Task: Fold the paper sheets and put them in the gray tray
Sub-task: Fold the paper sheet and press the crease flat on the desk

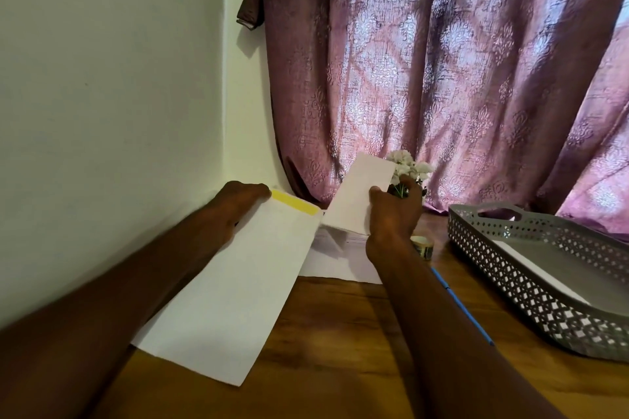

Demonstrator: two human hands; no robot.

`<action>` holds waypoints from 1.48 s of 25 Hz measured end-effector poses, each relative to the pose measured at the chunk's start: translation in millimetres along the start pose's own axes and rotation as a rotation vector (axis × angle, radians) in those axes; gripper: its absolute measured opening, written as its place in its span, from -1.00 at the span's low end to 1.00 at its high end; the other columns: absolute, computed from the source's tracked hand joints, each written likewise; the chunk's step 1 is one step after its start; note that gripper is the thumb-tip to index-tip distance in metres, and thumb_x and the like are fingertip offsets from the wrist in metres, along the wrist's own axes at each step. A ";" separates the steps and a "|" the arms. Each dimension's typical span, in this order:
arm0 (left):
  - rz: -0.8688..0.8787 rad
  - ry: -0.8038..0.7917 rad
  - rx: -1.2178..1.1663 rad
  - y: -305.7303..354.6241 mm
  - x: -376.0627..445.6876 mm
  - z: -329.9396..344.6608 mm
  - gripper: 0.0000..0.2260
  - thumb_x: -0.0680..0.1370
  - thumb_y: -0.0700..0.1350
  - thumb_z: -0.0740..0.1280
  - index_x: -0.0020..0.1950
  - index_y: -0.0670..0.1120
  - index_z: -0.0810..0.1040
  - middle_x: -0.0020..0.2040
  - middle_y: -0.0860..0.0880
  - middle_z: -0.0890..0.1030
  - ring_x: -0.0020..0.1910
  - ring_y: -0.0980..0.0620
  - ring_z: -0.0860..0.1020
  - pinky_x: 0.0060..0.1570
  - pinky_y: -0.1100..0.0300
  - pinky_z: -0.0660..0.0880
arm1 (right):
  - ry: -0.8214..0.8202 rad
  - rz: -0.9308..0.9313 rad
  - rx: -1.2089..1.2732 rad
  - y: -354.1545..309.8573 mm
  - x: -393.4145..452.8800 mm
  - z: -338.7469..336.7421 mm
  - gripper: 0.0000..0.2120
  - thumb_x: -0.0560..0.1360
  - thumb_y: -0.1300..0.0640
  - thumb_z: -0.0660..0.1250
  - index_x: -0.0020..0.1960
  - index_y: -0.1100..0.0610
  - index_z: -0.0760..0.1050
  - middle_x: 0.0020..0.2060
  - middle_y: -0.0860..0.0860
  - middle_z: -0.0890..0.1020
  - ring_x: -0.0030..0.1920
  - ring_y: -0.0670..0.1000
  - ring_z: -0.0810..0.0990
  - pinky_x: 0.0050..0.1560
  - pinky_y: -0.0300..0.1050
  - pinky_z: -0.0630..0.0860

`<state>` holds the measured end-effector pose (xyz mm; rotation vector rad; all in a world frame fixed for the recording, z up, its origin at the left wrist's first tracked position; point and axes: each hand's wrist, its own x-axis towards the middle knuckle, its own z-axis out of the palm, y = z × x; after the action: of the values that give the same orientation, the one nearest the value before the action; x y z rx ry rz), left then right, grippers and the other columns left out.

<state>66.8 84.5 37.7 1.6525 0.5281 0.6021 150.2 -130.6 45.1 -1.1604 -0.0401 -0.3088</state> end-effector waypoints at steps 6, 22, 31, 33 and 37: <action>-0.058 -0.112 -0.053 -2.8 -5.6 8.8 -0.85 0.57 -0.10 0.42 0.01 -0.19 0.61 -0.19 -0.16 0.70 -0.30 -0.10 0.67 -0.25 0.17 0.51 | -0.166 0.201 0.095 7.6 -6.5 4.0 -0.50 0.47 0.34 0.51 0.37 0.20 0.48 0.18 0.20 0.65 0.14 0.23 0.67 0.19 0.25 0.61; -0.048 -0.514 -0.125 -4.2 -15.1 16.0 -0.61 0.40 -0.25 0.60 0.21 -0.23 0.68 0.11 -0.24 0.73 0.11 -0.26 0.71 0.18 -0.14 0.62 | -0.065 -0.094 -0.199 26.6 7.1 0.6 -0.54 0.48 0.23 0.50 0.34 0.04 0.51 0.13 0.00 0.63 0.04 0.05 0.60 0.11 -0.12 0.53; 0.034 -0.584 -0.003 2.2 -26.0 24.0 -0.67 0.49 -0.37 0.49 0.25 -0.21 0.66 -0.16 -0.02 0.76 -0.24 0.10 0.72 -0.17 0.27 0.65 | -0.368 0.038 -0.035 18.4 31.9 -0.4 -0.65 0.50 0.38 0.45 0.23 0.11 0.63 0.10 0.08 0.68 0.00 0.07 0.68 -0.19 -0.13 0.68; 0.021 -0.579 -0.013 2.3 -26.7 24.1 -0.66 0.50 -0.40 0.47 0.25 -0.21 0.66 -0.15 -0.03 0.76 -0.22 0.08 0.72 -0.14 0.24 0.66 | -0.391 0.072 -0.007 17.8 34.0 -3.8 -0.77 0.52 0.37 0.43 0.08 0.10 0.67 0.00 0.05 0.71 -0.03 0.06 0.68 -0.26 -0.19 0.64; 0.036 -0.561 -0.012 4.8 -31.7 25.3 -0.66 0.50 -0.38 0.48 0.27 -0.22 0.65 -0.09 -0.06 0.76 -0.20 0.08 0.71 -0.01 0.23 0.65 | -0.404 0.091 0.024 13.7 29.7 -3.2 -0.84 0.54 0.32 0.42 -0.04 0.07 0.66 -0.15 -0.02 0.71 -0.15 -0.02 0.65 -0.19 -0.12 0.61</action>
<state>59.2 44.4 36.2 1.7277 0.0841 0.1468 181.8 -135.0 37.2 -1.1818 -0.3432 0.0099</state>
